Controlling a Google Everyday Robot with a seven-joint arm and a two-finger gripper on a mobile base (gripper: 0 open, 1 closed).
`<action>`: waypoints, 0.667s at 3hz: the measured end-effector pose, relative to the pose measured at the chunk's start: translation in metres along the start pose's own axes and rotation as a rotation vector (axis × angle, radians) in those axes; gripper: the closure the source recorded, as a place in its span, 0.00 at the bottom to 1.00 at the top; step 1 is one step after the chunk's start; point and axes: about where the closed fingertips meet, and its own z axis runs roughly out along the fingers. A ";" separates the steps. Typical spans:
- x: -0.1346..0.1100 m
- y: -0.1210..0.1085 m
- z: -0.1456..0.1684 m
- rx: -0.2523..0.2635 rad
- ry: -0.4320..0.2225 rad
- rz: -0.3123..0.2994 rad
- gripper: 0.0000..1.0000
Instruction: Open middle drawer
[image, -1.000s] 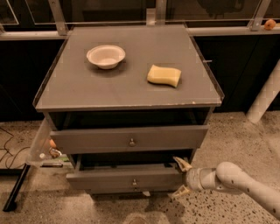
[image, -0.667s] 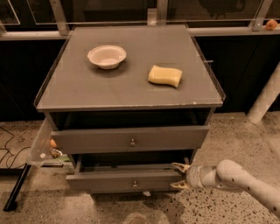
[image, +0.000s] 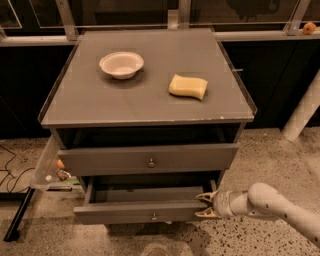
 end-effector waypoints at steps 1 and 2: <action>0.000 0.016 -0.005 -0.017 0.006 -0.008 1.00; 0.000 0.032 -0.012 -0.027 0.015 -0.006 1.00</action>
Offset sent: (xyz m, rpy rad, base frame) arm -0.2914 -0.0892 -0.0157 -0.1607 0.1339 0.0240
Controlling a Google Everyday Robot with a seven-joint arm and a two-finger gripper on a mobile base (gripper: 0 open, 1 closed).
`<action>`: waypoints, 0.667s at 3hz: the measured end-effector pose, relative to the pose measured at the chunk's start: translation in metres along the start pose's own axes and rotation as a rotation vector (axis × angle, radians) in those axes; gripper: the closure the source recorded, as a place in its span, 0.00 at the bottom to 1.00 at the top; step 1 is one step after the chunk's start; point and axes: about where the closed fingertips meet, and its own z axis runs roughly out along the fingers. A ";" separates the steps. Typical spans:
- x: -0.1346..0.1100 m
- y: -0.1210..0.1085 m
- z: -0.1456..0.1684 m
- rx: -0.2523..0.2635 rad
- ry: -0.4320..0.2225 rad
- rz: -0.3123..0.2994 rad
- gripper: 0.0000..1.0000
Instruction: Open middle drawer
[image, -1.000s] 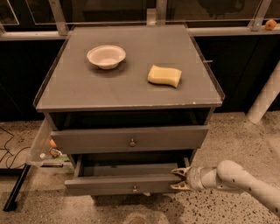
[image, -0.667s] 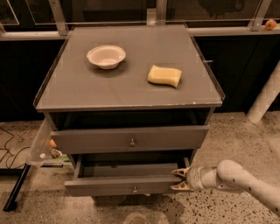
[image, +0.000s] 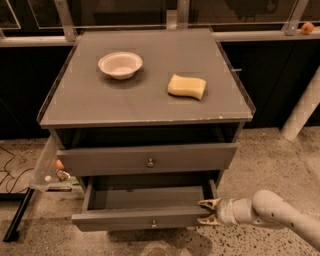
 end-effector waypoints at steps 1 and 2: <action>-0.001 0.000 -0.001 0.000 0.000 0.000 1.00; -0.001 0.000 -0.001 0.000 0.000 0.000 0.82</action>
Offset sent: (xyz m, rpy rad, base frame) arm -0.0006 0.0002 0.0007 0.0000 0.0000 0.0000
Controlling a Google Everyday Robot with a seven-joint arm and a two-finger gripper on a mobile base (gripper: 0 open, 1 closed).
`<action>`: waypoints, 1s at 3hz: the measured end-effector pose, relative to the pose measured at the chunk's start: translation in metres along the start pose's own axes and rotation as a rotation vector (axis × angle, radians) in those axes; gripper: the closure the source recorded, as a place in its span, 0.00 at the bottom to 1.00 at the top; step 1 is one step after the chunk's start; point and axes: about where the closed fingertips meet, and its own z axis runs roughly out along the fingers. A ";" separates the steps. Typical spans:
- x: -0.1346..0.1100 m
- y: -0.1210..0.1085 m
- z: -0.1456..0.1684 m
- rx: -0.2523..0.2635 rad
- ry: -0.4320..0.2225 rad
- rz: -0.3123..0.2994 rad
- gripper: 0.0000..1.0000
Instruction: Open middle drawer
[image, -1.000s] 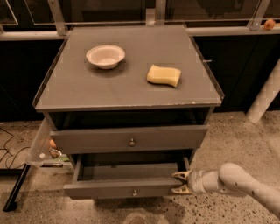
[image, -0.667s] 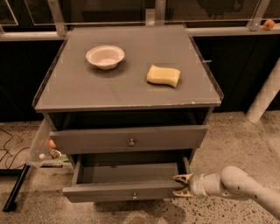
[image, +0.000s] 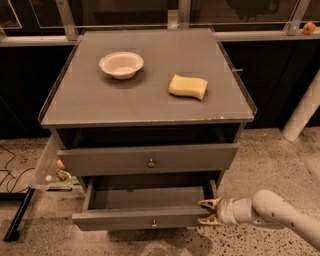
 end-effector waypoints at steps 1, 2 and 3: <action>0.000 0.000 0.000 0.000 0.000 0.000 0.58; 0.000 0.001 0.001 -0.002 0.000 0.000 0.36; 0.005 0.012 0.000 -0.010 -0.020 0.023 0.12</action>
Offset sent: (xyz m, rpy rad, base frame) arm -0.0033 -0.0015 -0.0051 -0.0034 0.0097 0.0035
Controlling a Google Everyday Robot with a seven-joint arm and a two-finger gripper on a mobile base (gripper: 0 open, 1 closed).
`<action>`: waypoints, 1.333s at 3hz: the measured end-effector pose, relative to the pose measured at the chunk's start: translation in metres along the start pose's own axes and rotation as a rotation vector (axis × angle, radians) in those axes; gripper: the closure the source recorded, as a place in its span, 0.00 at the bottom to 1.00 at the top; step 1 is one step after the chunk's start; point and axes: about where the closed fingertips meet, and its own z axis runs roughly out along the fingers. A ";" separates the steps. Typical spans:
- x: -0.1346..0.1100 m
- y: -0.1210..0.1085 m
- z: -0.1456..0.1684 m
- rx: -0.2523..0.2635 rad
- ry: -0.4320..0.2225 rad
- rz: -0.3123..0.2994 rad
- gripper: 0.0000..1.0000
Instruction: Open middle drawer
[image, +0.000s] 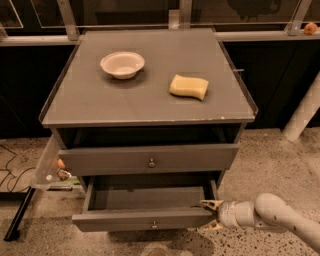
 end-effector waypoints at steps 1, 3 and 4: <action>-0.001 0.000 -0.001 0.000 0.000 0.000 0.13; 0.005 0.021 -0.010 -0.001 -0.018 0.027 0.60; 0.001 0.019 -0.014 -0.001 -0.018 0.027 0.84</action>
Offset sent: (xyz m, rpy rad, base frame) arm -0.1233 -0.0552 -0.0562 0.1195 0.0902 -0.0673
